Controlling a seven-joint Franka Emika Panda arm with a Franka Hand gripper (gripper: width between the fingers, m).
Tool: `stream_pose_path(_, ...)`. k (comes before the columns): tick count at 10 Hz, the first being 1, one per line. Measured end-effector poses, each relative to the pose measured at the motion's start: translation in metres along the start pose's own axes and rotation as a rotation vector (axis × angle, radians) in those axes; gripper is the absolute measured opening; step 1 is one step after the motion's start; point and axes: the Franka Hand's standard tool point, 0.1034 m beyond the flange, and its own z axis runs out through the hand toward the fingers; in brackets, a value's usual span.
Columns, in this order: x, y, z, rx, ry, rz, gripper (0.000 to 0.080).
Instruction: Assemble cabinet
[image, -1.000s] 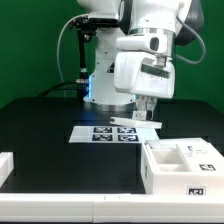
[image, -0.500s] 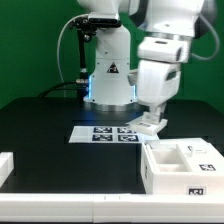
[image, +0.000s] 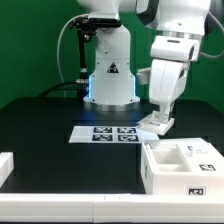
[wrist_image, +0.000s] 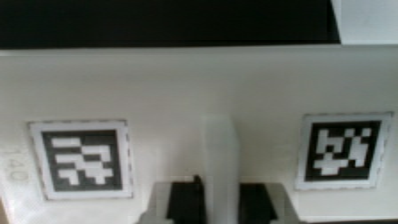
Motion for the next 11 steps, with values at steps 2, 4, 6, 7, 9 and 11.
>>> stream_pose_path(2, 0.004, 0.001, -0.001, 0.011, 0.0, -0.079, 0.0064)
stream_pose_path(4, -0.008, 0.001, -0.003, -0.021, 0.031, -0.051, 0.0064)
stream_pose_path(6, -0.013, 0.003, -0.001, -0.028, 0.032, -0.091, 0.0064)
stream_pose_path(7, -0.028, 0.009, 0.002, -0.056, 0.052, -0.198, 0.0064)
stream_pose_path(9, -0.049, 0.016, 0.002, -0.101, 0.099, -0.298, 0.0064)
stream_pose_path(11, -0.063, 0.029, -0.007, -0.159, 0.145, -0.291, 0.0064)
